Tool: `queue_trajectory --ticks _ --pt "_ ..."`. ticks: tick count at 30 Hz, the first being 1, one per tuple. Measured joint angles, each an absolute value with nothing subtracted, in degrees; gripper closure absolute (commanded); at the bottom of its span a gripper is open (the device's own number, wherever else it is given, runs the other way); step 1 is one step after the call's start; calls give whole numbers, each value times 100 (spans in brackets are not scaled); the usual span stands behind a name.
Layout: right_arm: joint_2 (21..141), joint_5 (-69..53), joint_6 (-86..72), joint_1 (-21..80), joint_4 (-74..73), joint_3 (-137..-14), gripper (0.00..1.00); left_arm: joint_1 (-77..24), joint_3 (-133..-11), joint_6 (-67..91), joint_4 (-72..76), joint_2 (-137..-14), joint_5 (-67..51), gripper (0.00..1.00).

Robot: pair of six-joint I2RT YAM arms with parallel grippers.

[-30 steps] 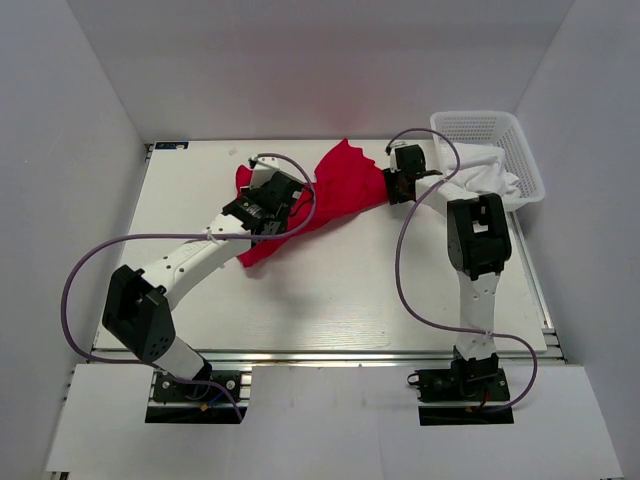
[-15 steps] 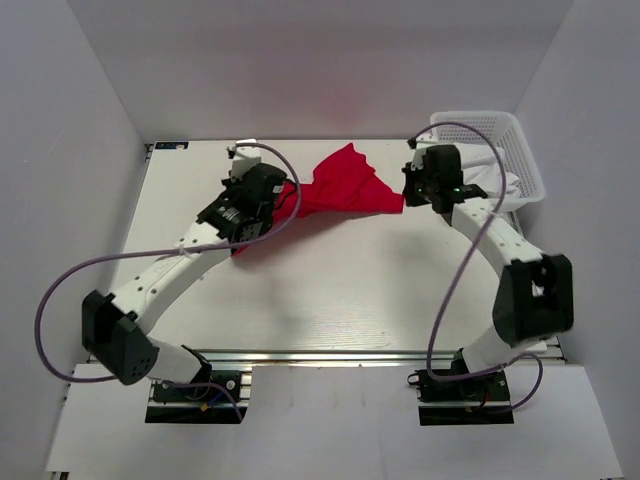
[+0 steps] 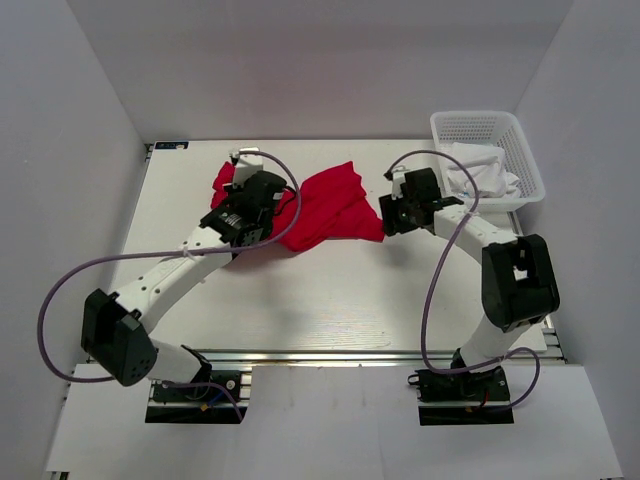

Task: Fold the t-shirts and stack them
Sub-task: Flatten out the tshirt

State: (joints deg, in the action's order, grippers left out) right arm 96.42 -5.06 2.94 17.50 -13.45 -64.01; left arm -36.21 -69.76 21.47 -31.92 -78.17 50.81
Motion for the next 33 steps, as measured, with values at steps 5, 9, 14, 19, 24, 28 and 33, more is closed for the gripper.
queue_trajectory --ticks 5,9,14,19,24,28,33 --pt "9734 -480 552 2239 -1260 -6311 42 -3621 -6976 2296 -3437 -8252 5033 100" --pt "9813 -287 648 2526 -1186 -6200 42 -3621 -6980 2377 -3562 -8274 5037 100" --pt "10278 148 639 2569 -1090 -6226 47 -3621 -6980 2410 -3605 -8274 5041 100" --pt "10488 316 657 2591 -910 -6307 100 -3621 -6980 2429 -3607 -8274 5046 100" --pt "10370 270 414 2600 -950 -6425 100 -3621 -7013 2438 -3754 -8239 5236 100" --pt "9378 305 86 2598 -1205 -6423 100 -3621 -7118 2405 -3822 -7970 5520 100" --pt "7505 613 -259 2582 -1186 -6628 100 -3621 -7373 2099 -3586 -7179 5933 100"
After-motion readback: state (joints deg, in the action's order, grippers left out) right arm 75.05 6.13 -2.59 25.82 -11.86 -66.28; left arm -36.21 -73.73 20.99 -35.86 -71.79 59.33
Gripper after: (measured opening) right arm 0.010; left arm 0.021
